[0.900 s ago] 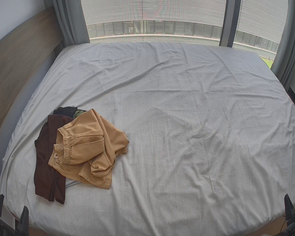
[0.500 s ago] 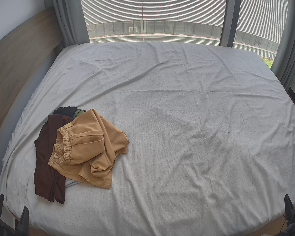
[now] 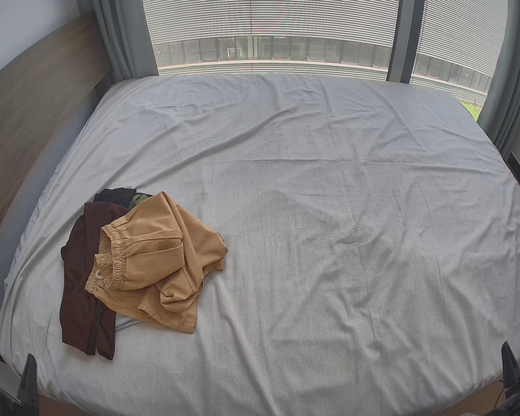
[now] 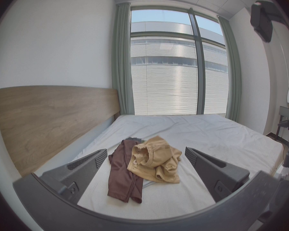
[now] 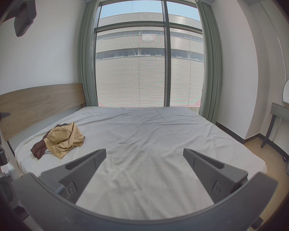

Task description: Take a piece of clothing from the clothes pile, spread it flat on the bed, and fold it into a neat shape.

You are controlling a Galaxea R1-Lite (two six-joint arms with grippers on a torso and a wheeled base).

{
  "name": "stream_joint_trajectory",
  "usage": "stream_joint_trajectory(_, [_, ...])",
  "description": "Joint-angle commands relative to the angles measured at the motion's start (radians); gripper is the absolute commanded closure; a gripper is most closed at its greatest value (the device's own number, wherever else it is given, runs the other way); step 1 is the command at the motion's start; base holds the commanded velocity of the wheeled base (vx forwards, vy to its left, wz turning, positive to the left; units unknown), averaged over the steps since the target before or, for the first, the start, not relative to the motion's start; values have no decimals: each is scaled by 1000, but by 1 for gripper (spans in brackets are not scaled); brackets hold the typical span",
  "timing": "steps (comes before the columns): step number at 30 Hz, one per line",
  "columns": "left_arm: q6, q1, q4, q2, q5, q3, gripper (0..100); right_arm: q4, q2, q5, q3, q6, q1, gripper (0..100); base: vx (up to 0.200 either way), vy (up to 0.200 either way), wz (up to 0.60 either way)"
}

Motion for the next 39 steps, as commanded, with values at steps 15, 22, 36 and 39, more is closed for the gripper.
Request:
stream_joint_trajectory(15, [-170, -206, -61, 403, -17, -258, 0, 0, -16, 3, 18, -2, 0, 0, 0, 0, 0])
stream_joint_trajectory(22, [-181, -227, -146, 636, -85, -322, 0, 0, -16, 2, 18, -1, 0, 0, 0, 0, 0])
stream_joint_trajectory(36, [-170, -171, -185, 987, -244, -463, 0, -2, -16, 3, 18, -4, 0, 0, 0, 0, 0])
stream_joint_trajectory(39, [-168, -128, -217, 1042, -296, -459, 0, -2, -16, 2, 18, -4, 2, 0, 0, 0, 0])
